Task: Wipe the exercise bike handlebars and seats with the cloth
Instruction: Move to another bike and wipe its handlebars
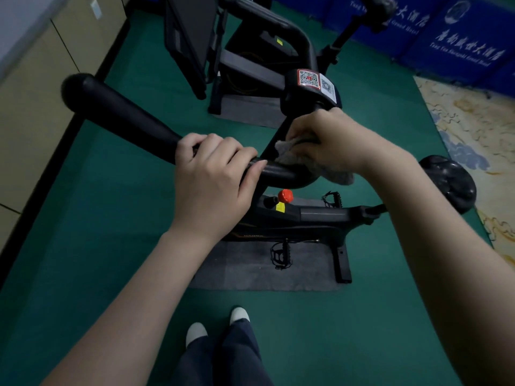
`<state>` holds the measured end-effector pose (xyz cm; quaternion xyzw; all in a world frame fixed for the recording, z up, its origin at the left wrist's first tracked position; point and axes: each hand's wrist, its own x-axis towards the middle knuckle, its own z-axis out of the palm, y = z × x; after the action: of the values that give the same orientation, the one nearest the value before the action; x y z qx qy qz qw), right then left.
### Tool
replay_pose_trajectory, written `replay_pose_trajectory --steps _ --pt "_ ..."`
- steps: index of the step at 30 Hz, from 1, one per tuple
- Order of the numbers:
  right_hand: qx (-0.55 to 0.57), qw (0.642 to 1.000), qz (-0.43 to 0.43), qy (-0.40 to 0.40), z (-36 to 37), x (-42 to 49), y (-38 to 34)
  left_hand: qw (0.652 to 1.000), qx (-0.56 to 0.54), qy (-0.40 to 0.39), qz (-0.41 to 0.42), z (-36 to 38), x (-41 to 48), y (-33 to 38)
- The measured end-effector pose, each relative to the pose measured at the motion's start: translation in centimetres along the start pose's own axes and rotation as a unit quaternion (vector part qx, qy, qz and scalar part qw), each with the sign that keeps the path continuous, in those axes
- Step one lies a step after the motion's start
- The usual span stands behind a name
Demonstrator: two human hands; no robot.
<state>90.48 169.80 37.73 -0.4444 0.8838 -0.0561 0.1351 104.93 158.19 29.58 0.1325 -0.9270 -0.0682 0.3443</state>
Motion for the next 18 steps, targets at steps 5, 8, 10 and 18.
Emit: replay_pose_trajectory --steps 5,8,10,18 --pt "0.036 0.999 -0.031 0.005 0.6 -0.6 0.0 1.000 0.005 -0.006 -0.004 -0.1 0.0 0.1" --pt "0.010 0.999 -0.025 0.029 0.5 0.1 1.0 1.000 0.006 -0.010 -0.004 -0.1 0.0 0.1" --pt "0.026 0.995 -0.012 0.092 1.0 0.1 1.9 1.000 0.007 -0.015 -0.007 -0.2 0.0 0.2" --pt "0.202 0.892 0.005 0.405 6.8 -3.1 2.5 0.998 0.014 -0.037 -0.055 -0.5 0.3 1.6"
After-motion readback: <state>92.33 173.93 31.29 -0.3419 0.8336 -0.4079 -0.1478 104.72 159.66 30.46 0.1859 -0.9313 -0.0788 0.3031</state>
